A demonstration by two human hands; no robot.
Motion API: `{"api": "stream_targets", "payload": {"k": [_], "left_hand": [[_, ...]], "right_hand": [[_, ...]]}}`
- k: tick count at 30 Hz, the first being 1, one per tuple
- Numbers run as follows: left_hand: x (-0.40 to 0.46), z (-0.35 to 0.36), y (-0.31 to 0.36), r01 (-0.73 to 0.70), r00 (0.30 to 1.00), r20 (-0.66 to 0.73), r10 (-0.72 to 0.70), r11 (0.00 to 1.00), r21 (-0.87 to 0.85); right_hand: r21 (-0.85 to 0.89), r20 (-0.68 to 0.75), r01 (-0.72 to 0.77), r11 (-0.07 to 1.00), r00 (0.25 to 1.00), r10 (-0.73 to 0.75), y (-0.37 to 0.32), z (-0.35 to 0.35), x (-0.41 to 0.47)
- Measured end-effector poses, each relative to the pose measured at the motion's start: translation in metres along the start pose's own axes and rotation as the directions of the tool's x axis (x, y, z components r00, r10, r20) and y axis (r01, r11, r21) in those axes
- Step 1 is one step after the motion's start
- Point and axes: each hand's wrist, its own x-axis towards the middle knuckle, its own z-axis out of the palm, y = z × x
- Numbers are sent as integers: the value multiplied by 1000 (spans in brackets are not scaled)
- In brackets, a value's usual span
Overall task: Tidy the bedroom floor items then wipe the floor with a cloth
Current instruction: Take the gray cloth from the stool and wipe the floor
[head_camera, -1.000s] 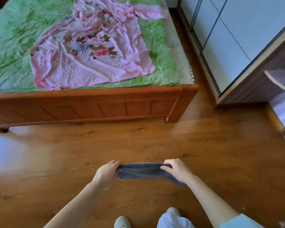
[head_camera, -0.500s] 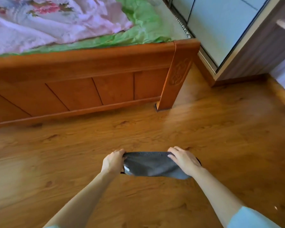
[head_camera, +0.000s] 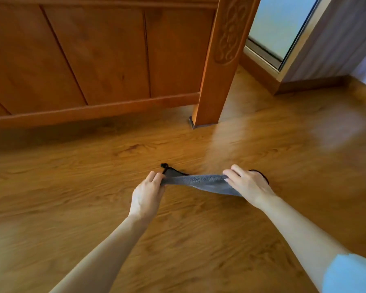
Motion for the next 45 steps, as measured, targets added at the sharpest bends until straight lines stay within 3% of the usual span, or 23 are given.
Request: {"api": "stream_targets", "payload": {"k": [3,7,13,16,20,24,28,31,34,38,45], "left_hand": [[-29,28,-13,-22,999,-29,21,1000,-19],[-78,46,-32,-196,976,-83,202,978,76],[-132,57,-52,-343,939,58,338,932,114],[-157,53,-55,-446,894,103,436,888,110],[-187,41,-57,-539,837,148,527,841,53],[-179,42,-46,-412,910,70,409,910,41],[-158,65,-11,-290,951,143,274,951,106],[-148,85,12,-248,942,267,201,957,153],[-146,103,17,-223,930,344,132,946,237],[-151,115,8,-221,925,363,109,933,283],[-158,116,3,-216,928,349,132,952,215]], "right_hand": [[79,48,73,994,996,-77,-15,24,-32],[137,187,125,983,971,-149,-39,42,-77],[308,484,33,951,855,-187,-69,43,-126],[411,516,-29,911,831,-206,-82,30,-137],[508,460,-103,855,872,-168,-88,21,-150],[429,306,-222,876,948,90,-82,36,-143],[352,228,-375,857,923,310,-91,54,-129],[341,301,-343,875,922,244,-113,62,-123],[288,455,-376,881,863,220,-127,72,-119],[138,469,-394,908,834,291,-139,79,-125],[163,401,-406,899,860,315,-149,87,-144]]}}
